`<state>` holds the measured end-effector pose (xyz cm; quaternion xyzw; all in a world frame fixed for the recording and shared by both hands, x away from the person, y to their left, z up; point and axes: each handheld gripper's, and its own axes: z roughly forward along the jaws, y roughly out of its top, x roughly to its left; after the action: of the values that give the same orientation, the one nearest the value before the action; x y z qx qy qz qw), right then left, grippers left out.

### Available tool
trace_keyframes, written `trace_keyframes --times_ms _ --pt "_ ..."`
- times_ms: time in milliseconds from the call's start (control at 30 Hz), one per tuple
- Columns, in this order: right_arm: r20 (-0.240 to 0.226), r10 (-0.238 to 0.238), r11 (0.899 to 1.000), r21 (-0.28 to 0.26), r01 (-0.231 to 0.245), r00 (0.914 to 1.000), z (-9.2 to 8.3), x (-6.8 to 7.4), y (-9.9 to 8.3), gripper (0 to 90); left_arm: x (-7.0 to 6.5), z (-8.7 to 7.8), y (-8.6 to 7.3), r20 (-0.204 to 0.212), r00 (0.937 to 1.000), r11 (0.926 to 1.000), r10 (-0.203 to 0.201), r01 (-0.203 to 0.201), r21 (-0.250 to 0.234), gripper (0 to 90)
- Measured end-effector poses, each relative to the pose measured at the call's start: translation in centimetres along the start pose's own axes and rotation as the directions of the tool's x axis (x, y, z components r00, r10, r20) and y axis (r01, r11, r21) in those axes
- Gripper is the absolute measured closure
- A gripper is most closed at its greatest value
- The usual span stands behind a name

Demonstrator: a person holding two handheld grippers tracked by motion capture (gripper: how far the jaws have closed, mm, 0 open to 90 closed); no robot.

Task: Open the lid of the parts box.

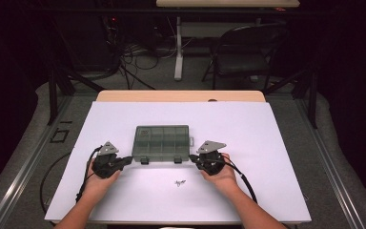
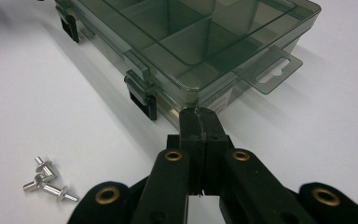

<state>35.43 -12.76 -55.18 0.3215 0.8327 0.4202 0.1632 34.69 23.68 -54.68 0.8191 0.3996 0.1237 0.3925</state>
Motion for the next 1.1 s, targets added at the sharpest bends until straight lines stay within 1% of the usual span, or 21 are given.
trace_keyframes --times_ms 100,233,333,600,667,700,800,867,1000,1100 --pt "-0.001 0.001 1.0 -0.004 -0.001 1.0 -0.07 0.03 0.02 90.0 -0.01 -0.1 0.03 0.0 1.0 1.0 -0.001 0.001 -0.003 90.0" --pt "-0.006 0.008 1.0 -0.025 -0.008 0.9999 -0.31 0.0 0.16 90.0 -0.06 -0.15 0.03 -0.003 1.0 0.9999 -0.006 0.006 -0.01 90.0" --pt "-0.008 0.007 1.0 -0.027 -0.007 0.9999 -0.37 0.01 0.18 90.0 -0.05 -0.18 0.05 -0.004 1.0 0.9999 -0.005 0.005 -0.013 90.0" --pt "0.002 0.01 0.999 -0.042 -0.01 0.9999 -0.52 0.07 0.22 89.7 -0.11 -0.35 0.11 -0.007 1.0 0.9995 -0.007 0.007 -0.031 90.0" --pt "0.007 0.012 0.999 -0.044 -0.012 0.9999 -0.51 0.06 0.21 87.3 -0.15 -0.39 0.13 -0.018 0.9998 0.9993 -0.011 0.01 -0.036 87.6" --pt "0.014 0.016 0.999 -0.047 -0.016 0.9998 -0.48 0.02 0.2 84.7 -0.21 -0.43 0.18 -0.026 0.9996 0.9988 -0.01 0.009 -0.047 82.5" --pt "0.019 0.016 0.998 -0.054 -0.015 0.9997 -0.51 0.03 0.22 82.8 -0.3 -0.48 0.27 -0.035 0.9994 0.9982 -0.01 0.008 -0.059 80.9" --pt "0.028 0.018 0.998 -0.066 -0.016 0.9994 -0.57 0.12 0.28 80.3 -0.41 -0.52 0.35 -0.046 0.9989 0.9973 -0.005 0.002 -0.074 77.7" --pt "0.053 0.0 0.996 -0.09 0.004 0.9986 -0.65 0.33 0.43 77.5 -0.46 -0.72 0.54 -0.057 0.9983 0.9947 -0.007 0.001 -0.103 74.7" --pt "0.067 -0.009 0.995 -0.103 0.016 0.9977 -0.66 0.54 0.58 76.9 -0.35 -0.85 0.72 -0.063 0.998 0.9937 -0.013 0.006 -0.112 73.0"
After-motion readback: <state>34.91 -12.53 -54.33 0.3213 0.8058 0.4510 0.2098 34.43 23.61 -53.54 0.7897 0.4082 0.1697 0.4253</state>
